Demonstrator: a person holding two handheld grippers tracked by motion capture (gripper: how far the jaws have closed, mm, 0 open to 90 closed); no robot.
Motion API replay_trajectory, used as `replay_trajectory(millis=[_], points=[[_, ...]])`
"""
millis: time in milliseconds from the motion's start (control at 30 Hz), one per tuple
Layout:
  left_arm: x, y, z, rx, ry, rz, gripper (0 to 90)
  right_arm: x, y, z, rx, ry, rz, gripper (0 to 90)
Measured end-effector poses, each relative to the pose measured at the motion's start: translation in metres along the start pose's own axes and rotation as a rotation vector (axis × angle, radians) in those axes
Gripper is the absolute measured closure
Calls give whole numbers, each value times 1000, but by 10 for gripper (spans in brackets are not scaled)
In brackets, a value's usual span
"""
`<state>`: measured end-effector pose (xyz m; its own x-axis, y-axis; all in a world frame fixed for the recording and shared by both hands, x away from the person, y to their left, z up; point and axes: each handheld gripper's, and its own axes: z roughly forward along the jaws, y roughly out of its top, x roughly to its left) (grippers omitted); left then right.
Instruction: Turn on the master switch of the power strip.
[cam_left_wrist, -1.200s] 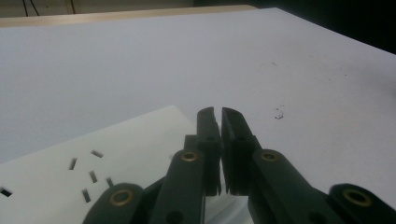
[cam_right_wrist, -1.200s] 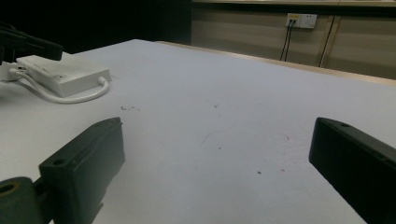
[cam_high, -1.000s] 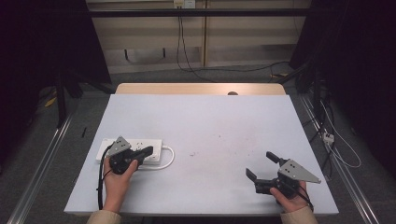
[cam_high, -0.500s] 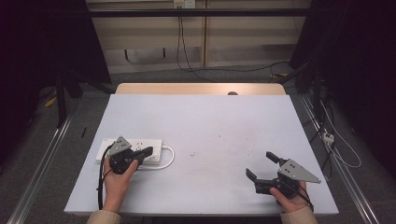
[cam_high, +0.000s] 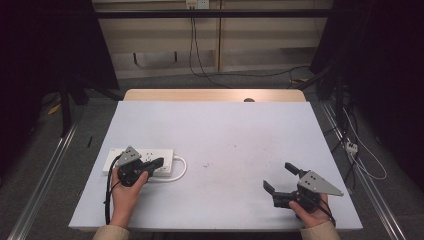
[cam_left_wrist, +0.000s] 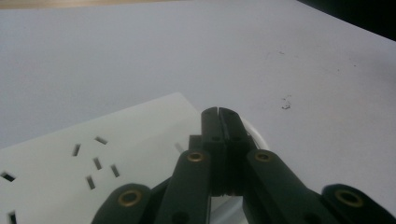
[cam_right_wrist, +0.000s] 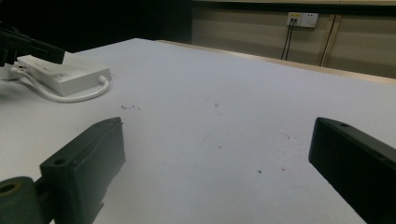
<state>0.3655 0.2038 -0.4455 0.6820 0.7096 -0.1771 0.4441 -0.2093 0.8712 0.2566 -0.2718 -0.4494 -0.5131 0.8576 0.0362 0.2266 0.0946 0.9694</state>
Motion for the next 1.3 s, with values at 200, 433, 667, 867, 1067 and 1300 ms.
replay_trajectory(millis=[200,433,667,867,1067,1300], points=[[0,-1,2,12,0,2,900,0,0,0,-1,-1,2,33],[0,-1,2,21,1,1,900,0,0,0,-1,-1,0,33],[0,-1,3,28,2,3,900,0,0,0,-1,-1,2,33],[-1,-2,5,40,6,4,900,0,0,0,-2,-1,1,33],[0,-2,5,40,10,2,900,0,0,-1,-4,-2,0,33],[2,-1,7,32,13,-14,900,0,0,-1,-3,-3,0,33]])
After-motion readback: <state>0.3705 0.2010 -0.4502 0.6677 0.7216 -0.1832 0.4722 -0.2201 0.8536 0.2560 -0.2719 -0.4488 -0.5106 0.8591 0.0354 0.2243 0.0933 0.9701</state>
